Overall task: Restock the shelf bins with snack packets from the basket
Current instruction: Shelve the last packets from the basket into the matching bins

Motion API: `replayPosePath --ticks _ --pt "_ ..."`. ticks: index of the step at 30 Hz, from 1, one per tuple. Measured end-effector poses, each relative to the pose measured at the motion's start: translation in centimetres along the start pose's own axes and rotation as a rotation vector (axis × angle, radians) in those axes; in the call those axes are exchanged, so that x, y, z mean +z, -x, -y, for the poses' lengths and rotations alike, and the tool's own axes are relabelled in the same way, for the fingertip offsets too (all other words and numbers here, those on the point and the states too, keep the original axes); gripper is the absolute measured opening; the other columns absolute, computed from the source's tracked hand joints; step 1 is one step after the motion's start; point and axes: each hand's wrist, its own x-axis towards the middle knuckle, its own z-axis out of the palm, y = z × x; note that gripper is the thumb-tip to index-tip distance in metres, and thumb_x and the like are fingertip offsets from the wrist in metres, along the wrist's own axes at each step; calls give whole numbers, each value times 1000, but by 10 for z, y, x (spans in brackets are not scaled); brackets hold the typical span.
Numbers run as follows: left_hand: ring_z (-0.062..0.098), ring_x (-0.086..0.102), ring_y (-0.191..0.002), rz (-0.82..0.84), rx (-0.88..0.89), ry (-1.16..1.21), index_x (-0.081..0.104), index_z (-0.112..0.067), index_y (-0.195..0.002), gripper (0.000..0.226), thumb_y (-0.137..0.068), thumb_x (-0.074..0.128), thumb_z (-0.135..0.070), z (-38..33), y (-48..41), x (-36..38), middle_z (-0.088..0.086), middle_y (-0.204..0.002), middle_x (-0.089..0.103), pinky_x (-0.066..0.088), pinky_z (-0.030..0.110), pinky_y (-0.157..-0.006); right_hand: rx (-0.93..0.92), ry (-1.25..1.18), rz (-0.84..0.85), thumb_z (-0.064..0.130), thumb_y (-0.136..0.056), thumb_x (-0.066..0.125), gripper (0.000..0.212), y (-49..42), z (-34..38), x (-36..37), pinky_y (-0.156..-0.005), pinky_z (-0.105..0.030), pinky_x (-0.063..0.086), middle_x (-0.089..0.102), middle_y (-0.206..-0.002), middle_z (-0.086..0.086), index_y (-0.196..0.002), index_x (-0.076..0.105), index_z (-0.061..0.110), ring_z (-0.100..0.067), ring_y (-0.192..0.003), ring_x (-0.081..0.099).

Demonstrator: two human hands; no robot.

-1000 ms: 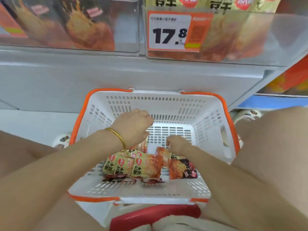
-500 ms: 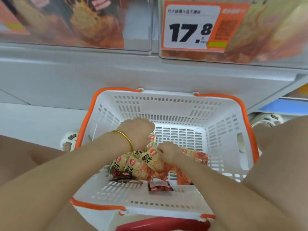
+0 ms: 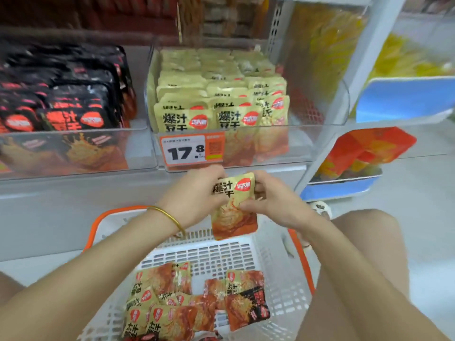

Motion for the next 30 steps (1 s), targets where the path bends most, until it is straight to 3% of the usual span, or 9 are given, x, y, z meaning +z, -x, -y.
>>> replayPosePath --ticks 2,5,7,10,11,15,19,24,30 --pt "11 53 -80 -203 93 95 50 -24 -104 25 -85 66 -25 -29 -10 -21 -9 -89 56 41 30 -67 -108 -38 -129 -7 -81 65 38 8 26 -35 -67 -15 50 68 -94 -4 -110 50 12 2 -78 64" --pt "19 53 -102 -485 210 88 49 -13 -124 44 -84 66 -20 -58 -30 -47 4 -116 55 40 29 -89 -228 -87 -388 -5 -81 67 36 12 59 -87 -80 -34 56 70 -98 -6 -103 52 19 -15 -91 67" --pt "24 47 -114 -523 206 -59 48 -10 -126 46 -85 65 -23 -63 -45 -56 9 -123 50 32 30 -97 -298 -102 -555 -4 -80 67 33 7 77 -114 -80 -37 56 69 -96 -7 -101 51 16 -17 -90 67" --pt "27 40 -123 -436 137 -264 47 -15 -129 48 -87 62 -32 -64 -64 -57 6 -132 47 33 39 -102 -313 -80 -682 -5 -79 66 32 -15 89 -140 -66 -22 52 62 -83 1 -95 48 17 0 -73 63" --pt "26 38 -126 -405 105 -299 46 -17 -130 48 -87 61 -34 -65 -68 -56 5 -135 45 32 41 -102 -270 -27 -670 -4 -78 68 33 -26 89 -145 -66 -21 51 61 -82 1 -94 48 16 0 -71 62" --pt "23 32 -131 -353 44 -356 41 -18 -135 50 -90 56 -35 -70 -79 -54 0 -141 40 26 38 -102 12 306 -426 6 -70 77 37 -65 74 -149 -84 -49 52 65 -100 -14 -98 54 6 -31 -94 63" --pt "21 32 -129 -356 41 -384 37 -18 -137 53 -91 55 -37 -73 -88 -55 -1 -141 38 25 36 -101 142 538 -290 5 -70 76 25 -74 63 -135 -72 -30 47 61 -92 -11 -79 54 10 -26 -88 60" --pt "20 32 -127 -316 48 -413 39 -21 -136 51 -91 53 -40 -68 -95 -54 -4 -140 40 25 35 -100 177 509 -226 8 -71 77 28 -80 60 -131 -82 -42 54 66 -100 -12 -93 59 9 -28 -94 65" --pt "20 38 -124 -321 79 -433 45 -20 -131 47 -90 55 -41 -64 -96 -50 -4 -135 46 27 34 -98 175 539 -339 16 -66 83 39 -81 52 -131 -71 -29 45 57 -91 -2 -90 52 13 -22 -89 58"
